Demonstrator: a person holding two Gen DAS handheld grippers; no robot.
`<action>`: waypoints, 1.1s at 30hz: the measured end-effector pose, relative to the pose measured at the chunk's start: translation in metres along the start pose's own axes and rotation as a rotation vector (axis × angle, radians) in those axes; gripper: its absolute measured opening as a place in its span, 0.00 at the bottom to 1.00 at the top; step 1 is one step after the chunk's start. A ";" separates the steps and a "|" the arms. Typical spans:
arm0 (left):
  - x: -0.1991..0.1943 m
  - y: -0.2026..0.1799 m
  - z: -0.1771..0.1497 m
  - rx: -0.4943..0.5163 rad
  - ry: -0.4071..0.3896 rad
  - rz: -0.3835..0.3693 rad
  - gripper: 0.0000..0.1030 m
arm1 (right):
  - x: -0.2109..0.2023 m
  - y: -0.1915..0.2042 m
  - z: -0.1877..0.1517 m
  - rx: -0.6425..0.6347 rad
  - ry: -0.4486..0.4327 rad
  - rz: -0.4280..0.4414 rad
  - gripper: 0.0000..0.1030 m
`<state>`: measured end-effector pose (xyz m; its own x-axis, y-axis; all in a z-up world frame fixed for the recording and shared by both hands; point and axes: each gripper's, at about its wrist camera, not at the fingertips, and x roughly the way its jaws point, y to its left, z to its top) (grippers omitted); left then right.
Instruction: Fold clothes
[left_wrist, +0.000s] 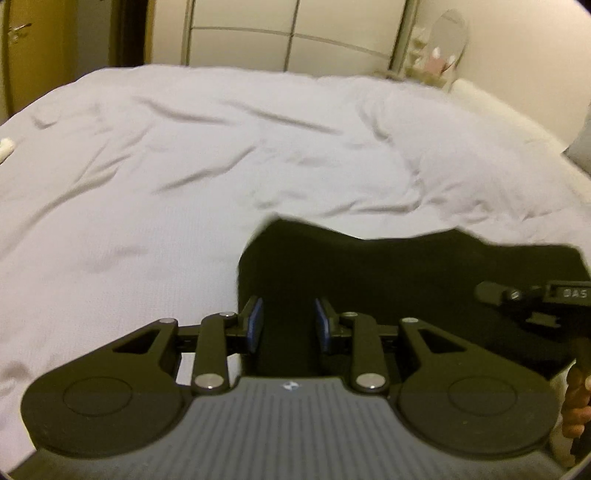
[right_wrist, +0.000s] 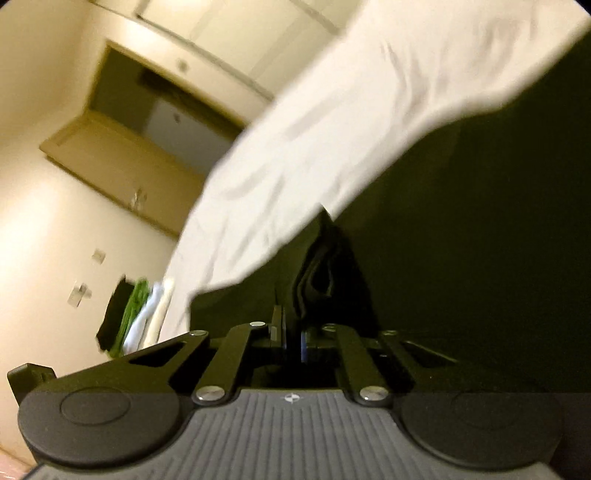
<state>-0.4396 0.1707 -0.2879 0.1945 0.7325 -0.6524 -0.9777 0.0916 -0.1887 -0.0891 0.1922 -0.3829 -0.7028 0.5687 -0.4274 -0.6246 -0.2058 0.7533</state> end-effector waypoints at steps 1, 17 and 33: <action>-0.001 -0.004 0.003 -0.003 -0.008 -0.025 0.26 | -0.017 0.001 0.005 -0.026 -0.046 -0.019 0.06; 0.048 -0.085 -0.011 0.188 0.124 -0.033 0.29 | -0.111 -0.116 0.012 0.220 -0.179 -0.196 0.19; 0.070 -0.170 -0.023 0.379 0.191 -0.148 0.29 | -0.201 -0.137 0.041 0.007 -0.365 -0.427 0.06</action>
<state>-0.2578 0.1912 -0.3184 0.3106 0.5584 -0.7692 -0.8911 0.4528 -0.0311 0.1512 0.1385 -0.3798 -0.2238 0.8394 -0.4953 -0.8246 0.1078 0.5553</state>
